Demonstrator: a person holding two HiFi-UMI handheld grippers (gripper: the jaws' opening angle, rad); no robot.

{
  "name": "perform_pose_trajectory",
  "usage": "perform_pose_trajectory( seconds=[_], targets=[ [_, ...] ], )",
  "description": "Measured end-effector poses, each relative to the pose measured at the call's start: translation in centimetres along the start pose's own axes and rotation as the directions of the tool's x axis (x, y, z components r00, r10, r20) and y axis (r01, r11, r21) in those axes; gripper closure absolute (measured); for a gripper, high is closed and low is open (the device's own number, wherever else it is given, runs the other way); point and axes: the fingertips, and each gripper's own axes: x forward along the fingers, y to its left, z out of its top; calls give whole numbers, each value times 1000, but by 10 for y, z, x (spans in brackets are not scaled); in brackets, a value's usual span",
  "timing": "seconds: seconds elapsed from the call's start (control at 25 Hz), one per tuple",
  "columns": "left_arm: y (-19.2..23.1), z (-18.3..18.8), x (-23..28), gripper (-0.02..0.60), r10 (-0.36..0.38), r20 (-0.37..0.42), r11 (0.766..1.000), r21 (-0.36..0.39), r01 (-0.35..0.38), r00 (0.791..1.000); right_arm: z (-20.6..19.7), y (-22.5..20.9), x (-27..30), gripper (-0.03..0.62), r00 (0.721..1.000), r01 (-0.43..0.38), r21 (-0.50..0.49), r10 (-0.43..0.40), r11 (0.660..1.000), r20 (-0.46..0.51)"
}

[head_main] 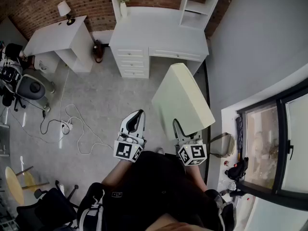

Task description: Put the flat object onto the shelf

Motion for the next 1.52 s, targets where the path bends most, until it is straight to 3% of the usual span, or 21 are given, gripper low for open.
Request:
perform_pose_trajectory(
  seconds=[0.48, 0.76, 1.2, 1.52],
  targets=[
    [4, -1, -15, 568, -10, -4, 1000, -17, 10, 1000, -5, 13, -4, 316, 1000, 6, -10, -6, 1000, -2],
    [22, 2, -26, 568, -11, -2, 1000, -24, 11, 1000, -5, 28, 4, 316, 1000, 12, 44, -13, 999, 12],
    [73, -12, -33, 569, -59, -60, 997, -53, 56, 996, -14, 67, 47, 316, 999, 37, 20, -37, 999, 1],
    [102, -32, 2, 569, -67, -93, 995, -78, 60, 993, -17, 50, 100, 316, 999, 32, 9, -32, 999, -17]
  ],
)
